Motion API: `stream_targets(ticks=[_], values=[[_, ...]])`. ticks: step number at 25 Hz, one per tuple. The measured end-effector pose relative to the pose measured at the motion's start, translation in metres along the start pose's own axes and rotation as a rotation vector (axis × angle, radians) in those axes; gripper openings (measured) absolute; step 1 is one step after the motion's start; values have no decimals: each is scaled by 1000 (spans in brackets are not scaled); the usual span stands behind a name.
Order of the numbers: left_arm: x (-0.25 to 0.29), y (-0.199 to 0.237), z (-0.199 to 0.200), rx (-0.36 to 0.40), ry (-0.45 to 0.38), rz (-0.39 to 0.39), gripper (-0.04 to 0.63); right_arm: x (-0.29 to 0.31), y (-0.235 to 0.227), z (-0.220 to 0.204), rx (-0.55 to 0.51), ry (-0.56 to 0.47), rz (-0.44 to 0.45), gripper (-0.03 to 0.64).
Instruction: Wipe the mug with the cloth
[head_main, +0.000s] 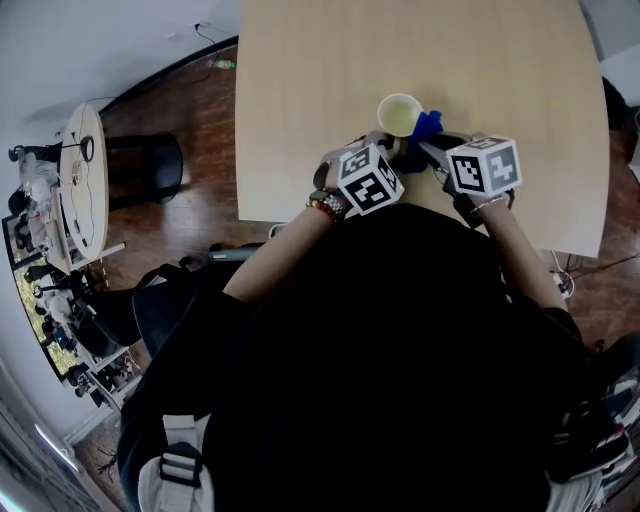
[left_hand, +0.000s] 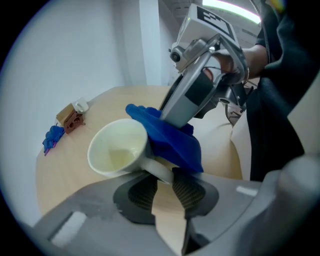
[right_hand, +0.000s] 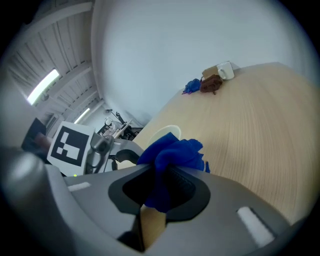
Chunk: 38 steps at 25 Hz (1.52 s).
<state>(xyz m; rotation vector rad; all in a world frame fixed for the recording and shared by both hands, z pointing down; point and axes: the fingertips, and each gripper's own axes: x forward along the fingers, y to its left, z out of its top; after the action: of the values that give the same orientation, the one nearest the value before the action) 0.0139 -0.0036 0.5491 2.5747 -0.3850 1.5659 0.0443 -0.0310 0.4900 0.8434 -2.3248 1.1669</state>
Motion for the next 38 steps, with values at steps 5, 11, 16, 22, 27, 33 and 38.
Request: stream_targets(ticks=[5, 11, 16, 22, 27, 33, 38], values=[[1, -2, 4, 12, -7, -3, 97, 7, -5, -3, -43, 29, -61, 72], [4, 0, 4, 44, -20, 7, 92, 27, -23, -17, -23, 89, -128, 72], [0, -4, 4, 52, -30, 8, 92, 37, -28, -32, -74, 132, -171, 72], [0, 3, 7, 48, -41, 10, 92, 19, 1, -7, -89, 20, -50, 72], [2, 2, 7, 57, -44, 12, 92, 11, 19, -1, -171, 18, -42, 71], [-3, 1, 2, 66, -43, 14, 92, 27, 11, -14, -220, 89, -121, 71], [0, 3, 8, 34, -62, 42, 98, 32, -5, -20, -225, 119, -163, 71]])
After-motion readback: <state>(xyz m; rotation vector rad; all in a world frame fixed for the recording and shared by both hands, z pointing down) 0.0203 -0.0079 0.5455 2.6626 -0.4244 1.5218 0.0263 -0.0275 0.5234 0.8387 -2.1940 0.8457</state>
